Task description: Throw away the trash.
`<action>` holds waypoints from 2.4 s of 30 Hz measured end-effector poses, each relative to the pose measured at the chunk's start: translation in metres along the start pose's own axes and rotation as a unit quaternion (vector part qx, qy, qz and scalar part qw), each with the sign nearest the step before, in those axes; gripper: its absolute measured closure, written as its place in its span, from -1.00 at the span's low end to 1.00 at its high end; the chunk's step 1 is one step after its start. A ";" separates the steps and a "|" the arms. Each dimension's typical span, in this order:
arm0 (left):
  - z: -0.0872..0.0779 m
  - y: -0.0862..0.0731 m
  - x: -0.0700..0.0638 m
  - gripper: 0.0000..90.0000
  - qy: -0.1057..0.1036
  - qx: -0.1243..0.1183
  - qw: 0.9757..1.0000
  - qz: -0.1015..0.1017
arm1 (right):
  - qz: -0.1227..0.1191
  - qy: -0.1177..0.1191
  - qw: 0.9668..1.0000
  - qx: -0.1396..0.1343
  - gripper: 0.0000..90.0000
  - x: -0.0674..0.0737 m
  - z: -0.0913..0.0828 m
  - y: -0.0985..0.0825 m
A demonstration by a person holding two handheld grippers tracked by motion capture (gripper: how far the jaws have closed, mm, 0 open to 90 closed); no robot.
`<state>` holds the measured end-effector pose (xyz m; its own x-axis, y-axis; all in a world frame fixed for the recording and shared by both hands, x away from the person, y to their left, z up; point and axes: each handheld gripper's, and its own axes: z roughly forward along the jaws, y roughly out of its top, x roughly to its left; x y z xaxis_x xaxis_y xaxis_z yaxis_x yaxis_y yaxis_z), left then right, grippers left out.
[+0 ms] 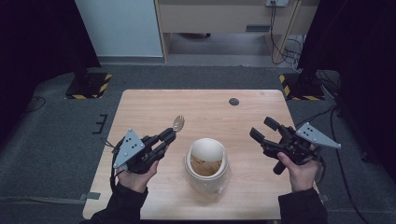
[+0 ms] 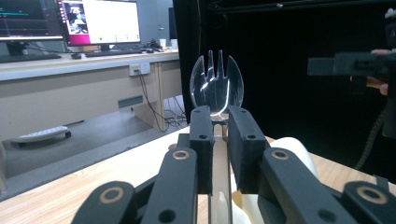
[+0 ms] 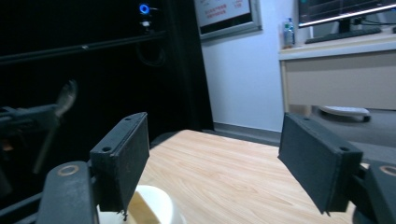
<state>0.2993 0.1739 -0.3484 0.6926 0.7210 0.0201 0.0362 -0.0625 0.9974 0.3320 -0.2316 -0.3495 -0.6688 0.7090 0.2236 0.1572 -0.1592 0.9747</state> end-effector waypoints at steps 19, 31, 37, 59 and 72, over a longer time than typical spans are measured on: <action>0.013 -0.001 -0.025 0.79 -0.037 0.006 0.999 0.023 | -0.004 0.054 0.998 0.023 -0.15 0.035 0.023 0.016; 0.022 -0.005 -0.041 0.79 -0.057 0.011 0.998 0.038 | -0.004 0.082 0.996 0.037 -0.10 0.055 0.032 0.014; 0.026 -0.005 -0.048 0.79 -0.066 0.010 0.997 0.046 | 0.019 0.115 0.992 0.046 -0.01 0.062 0.042 0.008; 0.034 -0.009 -0.064 0.78 -0.071 -0.004 0.995 0.069 | 0.068 0.160 0.982 0.071 0.75 0.069 0.049 -0.002; 0.027 -0.010 -0.064 0.70 -0.085 -0.014 0.995 0.040 | 0.082 0.150 0.984 0.056 0.92 0.070 0.043 0.001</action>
<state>0.2746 0.1098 -0.3613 0.8043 0.5872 0.0907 -0.0430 -0.0947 0.9946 0.3162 -0.1524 -0.3331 -0.8095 0.4430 0.3854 0.3482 -0.1664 0.9226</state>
